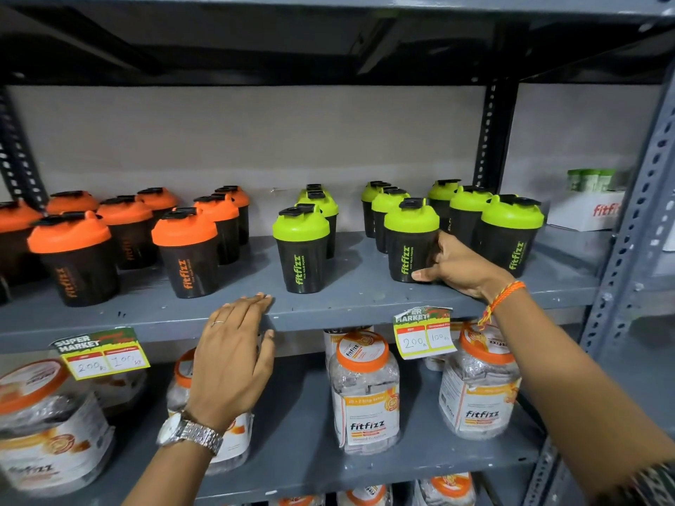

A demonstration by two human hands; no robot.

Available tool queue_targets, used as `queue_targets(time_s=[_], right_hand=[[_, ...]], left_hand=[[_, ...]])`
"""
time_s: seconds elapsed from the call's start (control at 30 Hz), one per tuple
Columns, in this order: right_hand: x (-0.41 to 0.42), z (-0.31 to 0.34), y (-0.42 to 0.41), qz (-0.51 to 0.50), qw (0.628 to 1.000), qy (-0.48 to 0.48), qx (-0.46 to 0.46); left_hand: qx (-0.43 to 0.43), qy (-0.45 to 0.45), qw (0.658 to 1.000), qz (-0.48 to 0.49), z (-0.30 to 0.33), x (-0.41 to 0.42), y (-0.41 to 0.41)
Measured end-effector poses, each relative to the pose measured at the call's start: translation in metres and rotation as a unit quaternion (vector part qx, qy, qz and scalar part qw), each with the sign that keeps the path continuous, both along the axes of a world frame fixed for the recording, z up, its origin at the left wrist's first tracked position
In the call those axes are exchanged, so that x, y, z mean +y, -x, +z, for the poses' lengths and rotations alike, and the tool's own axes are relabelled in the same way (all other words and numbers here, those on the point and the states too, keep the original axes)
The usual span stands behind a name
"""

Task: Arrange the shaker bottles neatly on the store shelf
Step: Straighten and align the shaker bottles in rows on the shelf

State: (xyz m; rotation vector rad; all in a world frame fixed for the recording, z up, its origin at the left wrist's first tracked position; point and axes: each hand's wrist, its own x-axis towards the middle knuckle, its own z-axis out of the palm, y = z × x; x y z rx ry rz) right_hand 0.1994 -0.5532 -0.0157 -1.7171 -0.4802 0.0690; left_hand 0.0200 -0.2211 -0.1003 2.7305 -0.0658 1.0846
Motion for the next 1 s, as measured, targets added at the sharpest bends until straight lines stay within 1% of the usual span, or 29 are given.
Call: queue_targets(time_s=[0.13,0.23,0.33,0.4,0.43,0.5,0.53,0.6,0.67,0.83,1.0], right_hand=[[-0.001,-0.005,-0.002,0.011,1.0,-0.001,-0.009],[-0.002,-0.004,-0.003,0.013,1.0,0.004,-0.014],[-0.004,-0.003,-0.005,0.017,1.0,0.007,-0.005],[-0.006,-0.003,-0.007,0.021,1.0,0.016,0.0],[-0.006,-0.003,-0.008,0.02,0.999,0.025,0.0],[-0.006,-0.003,-0.008,0.017,0.999,0.048,-0.009],[-0.005,-0.002,-0.008,0.014,0.998,0.057,-0.016],[-0.004,-0.002,-0.007,0.01,0.998,0.063,-0.027],[-0.007,-0.001,-0.007,0.014,0.997,0.065,-0.029],[-0.015,0.003,-0.002,0.04,0.996,0.076,-0.034],[-0.017,-0.002,0.001,0.018,0.997,0.062,-0.044]], left_hand=[[-0.017,0.007,1.0,0.024,0.007,-0.003,-0.002],[0.0,0.042,0.998,0.054,0.026,-0.009,-0.008],[0.026,0.102,0.994,0.03,0.049,0.0,-0.022],[0.074,0.139,0.988,0.006,0.066,0.011,-0.037],[0.111,0.164,0.98,-0.017,0.072,0.015,-0.045],[0.185,0.225,0.952,-0.088,0.081,0.018,-0.061],[0.212,0.253,0.936,-0.123,0.083,0.019,-0.068],[0.237,0.287,0.911,-0.177,0.082,0.019,-0.08],[0.241,0.297,0.902,-0.198,0.08,0.019,-0.088],[0.231,0.305,0.902,-0.2,0.079,0.008,-0.099],[0.209,0.285,0.92,-0.17,0.079,-0.01,-0.106]])
